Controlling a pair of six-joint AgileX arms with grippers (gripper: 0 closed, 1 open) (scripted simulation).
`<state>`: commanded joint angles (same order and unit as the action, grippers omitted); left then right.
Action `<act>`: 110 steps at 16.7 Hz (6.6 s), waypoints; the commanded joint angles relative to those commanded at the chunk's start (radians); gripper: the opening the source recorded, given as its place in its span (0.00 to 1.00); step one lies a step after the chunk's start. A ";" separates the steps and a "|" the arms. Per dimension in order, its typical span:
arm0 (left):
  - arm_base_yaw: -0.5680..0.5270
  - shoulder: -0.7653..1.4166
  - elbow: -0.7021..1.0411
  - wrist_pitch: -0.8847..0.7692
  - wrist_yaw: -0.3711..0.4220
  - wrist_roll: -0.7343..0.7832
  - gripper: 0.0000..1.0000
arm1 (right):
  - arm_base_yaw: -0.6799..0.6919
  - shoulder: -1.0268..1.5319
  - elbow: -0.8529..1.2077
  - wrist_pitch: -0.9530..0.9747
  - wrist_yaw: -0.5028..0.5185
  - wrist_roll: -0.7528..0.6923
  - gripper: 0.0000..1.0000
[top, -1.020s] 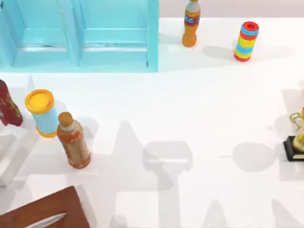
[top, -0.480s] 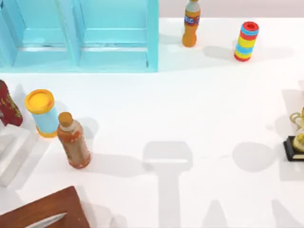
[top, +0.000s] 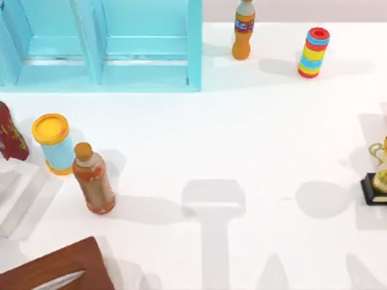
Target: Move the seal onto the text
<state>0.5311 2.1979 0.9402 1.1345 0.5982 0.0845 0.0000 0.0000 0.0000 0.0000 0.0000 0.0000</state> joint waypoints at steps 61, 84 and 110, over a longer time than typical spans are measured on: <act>0.172 -0.762 -0.029 -0.750 0.157 0.031 0.00 | 0.000 0.000 0.000 0.000 0.000 0.000 1.00; -0.862 -0.663 0.139 -0.787 -0.497 -1.009 0.00 | 0.000 0.000 0.000 0.000 0.000 0.000 1.00; -1.727 -0.167 0.224 -1.054 -1.793 -2.367 0.00 | 0.000 0.000 0.000 0.000 0.000 0.000 1.00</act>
<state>-1.1955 2.0304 1.1645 0.0802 -1.1948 -2.2826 0.0000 0.0000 0.0000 0.0000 0.0000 0.0000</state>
